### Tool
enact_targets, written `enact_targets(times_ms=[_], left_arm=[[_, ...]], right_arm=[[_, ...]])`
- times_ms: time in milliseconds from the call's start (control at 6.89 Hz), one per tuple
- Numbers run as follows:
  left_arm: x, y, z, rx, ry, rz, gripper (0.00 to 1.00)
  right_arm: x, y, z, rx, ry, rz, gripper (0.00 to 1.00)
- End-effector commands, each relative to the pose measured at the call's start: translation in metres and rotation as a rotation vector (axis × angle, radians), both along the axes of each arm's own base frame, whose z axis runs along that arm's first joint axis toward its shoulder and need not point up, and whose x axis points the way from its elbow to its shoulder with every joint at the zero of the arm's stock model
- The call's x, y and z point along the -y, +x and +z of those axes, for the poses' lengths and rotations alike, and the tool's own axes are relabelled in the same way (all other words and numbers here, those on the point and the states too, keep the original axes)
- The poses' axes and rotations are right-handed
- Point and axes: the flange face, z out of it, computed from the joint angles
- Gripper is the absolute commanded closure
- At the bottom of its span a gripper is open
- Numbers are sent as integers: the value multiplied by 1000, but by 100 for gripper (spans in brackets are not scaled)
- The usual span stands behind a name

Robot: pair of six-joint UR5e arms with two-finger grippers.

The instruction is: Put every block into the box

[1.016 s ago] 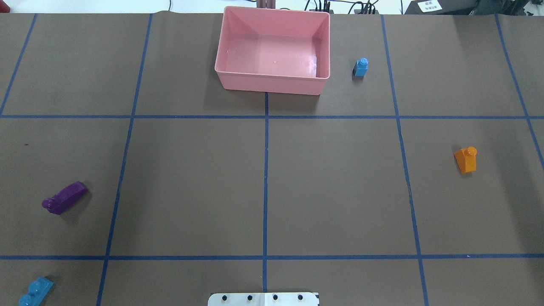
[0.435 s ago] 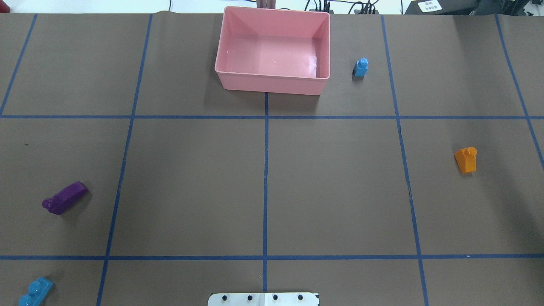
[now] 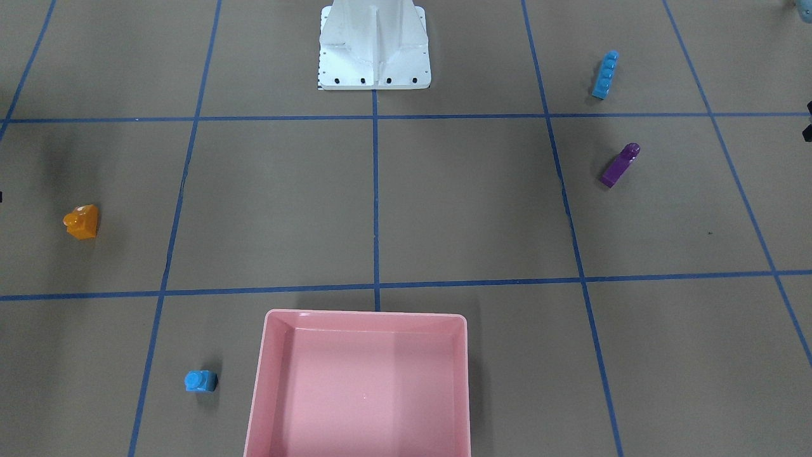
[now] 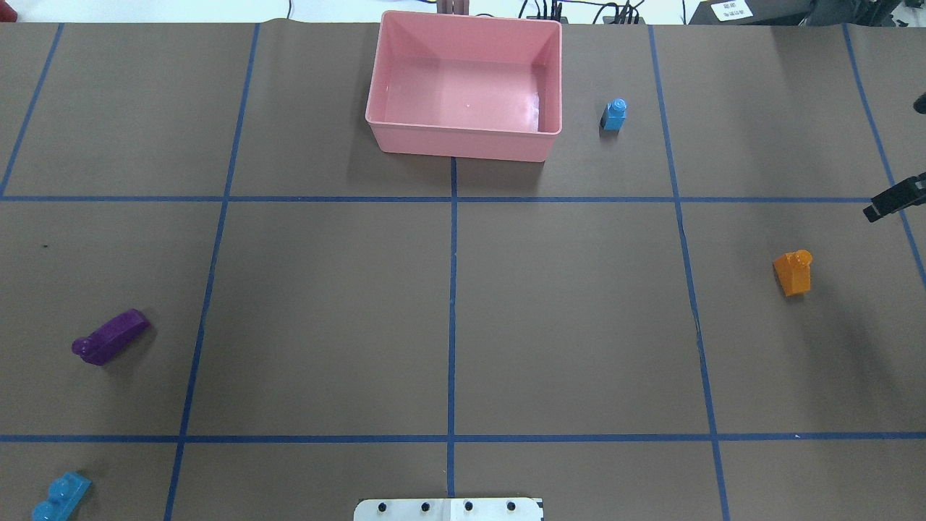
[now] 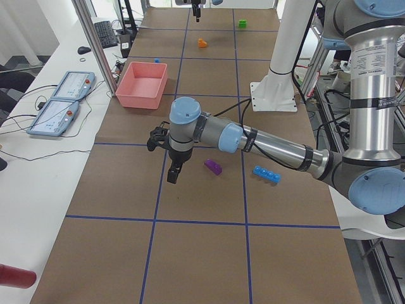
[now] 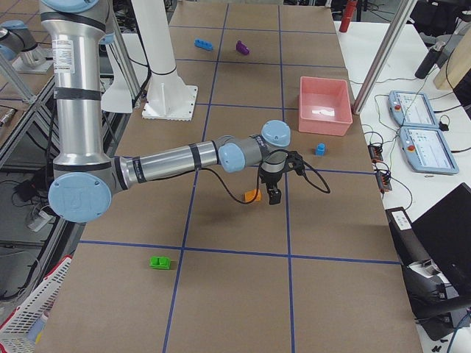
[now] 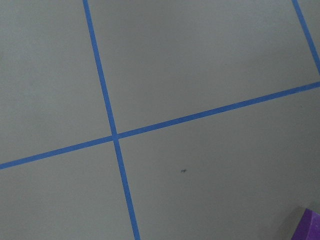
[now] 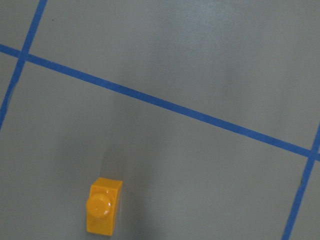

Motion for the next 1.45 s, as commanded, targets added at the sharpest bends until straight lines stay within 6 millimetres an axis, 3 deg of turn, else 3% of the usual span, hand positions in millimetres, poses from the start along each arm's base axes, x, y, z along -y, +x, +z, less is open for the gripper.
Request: enact_targets(times_ms=[0, 290, 725, 1016, 1161, 1306], left_arm=[[-1, 0, 2, -1, -9, -1, 0], [-1, 0, 3, -1, -12, -1, 0], [0, 0, 2, -1, -9, -1, 0], [1, 0, 1, -1, -9, -1, 0], [1, 0, 1, -1, -8, -1, 0], [1, 2, 0, -23, -13, 7, 0]], right_arm=[[1, -66, 2, 22, -43, 30, 1], [-10, -101, 17, -4, -73, -14, 1], [-12, -118, 49, -38, -130, -42, 1], [-19, -135, 53, -44, -137, -74, 1], [-21, -137, 53, -44, -142, -75, 16], [-23, -141, 53, -46, -168, -54, 67]])
